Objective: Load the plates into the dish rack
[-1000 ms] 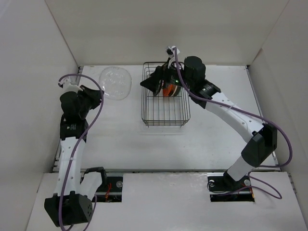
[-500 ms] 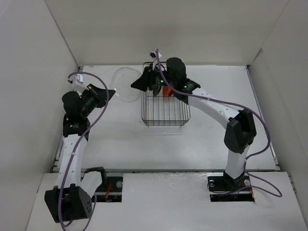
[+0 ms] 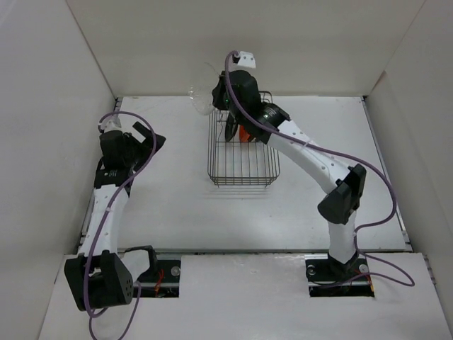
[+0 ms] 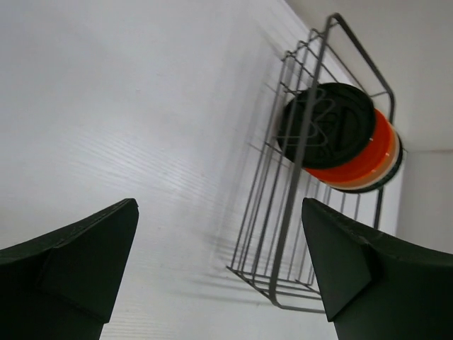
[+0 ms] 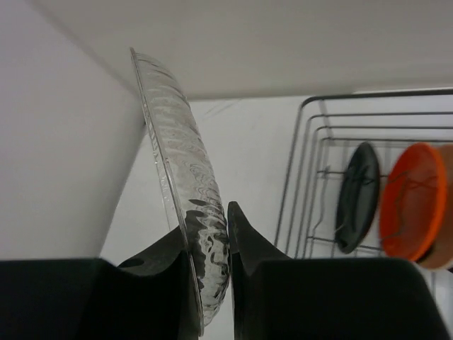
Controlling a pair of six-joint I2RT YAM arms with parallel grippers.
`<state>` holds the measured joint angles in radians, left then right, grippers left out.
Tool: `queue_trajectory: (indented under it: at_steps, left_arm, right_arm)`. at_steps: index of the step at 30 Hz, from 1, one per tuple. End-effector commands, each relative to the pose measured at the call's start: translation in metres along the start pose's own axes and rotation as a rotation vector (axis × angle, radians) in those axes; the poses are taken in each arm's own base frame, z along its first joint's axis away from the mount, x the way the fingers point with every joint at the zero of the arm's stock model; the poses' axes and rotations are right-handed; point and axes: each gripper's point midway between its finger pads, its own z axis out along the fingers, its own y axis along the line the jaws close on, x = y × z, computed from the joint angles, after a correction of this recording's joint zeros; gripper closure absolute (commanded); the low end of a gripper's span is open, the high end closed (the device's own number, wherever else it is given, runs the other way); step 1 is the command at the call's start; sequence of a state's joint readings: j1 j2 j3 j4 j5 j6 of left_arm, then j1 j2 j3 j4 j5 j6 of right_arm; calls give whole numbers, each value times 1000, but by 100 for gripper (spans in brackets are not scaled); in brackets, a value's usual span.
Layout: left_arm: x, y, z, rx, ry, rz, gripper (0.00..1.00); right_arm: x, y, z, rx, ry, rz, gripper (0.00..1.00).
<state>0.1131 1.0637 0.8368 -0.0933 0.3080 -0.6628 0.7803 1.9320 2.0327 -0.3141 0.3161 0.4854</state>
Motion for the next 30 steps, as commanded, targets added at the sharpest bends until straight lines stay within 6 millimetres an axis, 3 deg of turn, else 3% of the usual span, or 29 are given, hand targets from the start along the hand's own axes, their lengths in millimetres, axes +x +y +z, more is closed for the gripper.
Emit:
queue_trajectory:
  at_steps: [1,3,9,18,20,21,30]
  left_arm:
    - [-21,18,-3,-135,-73,52,0]
    - [-18,25,-1,-161,-60,66,0]
    - [15,48,21,-209,99,54,0]
    - [19,46,25,-190,129,47,0]
    - [23,47,25,-189,142,44,0]
    - [23,47,25,-189,142,44,0]
    - [23,43,25,-168,146,44,0]
  right_arm:
    - [-13,-75,-16,499,-97,-101,100]
    - [-6,-90,-13,593,-103,-122,100]
    - [7,-101,4,672,-117,-141,100]
    - [-7,-123,28,693,-157,-84,100]
    - [5,-126,37,700,-143,-96,100]
    - [-2,-130,37,706,-155,-86,100]
    - [28,-134,63,688,-127,-91,100]
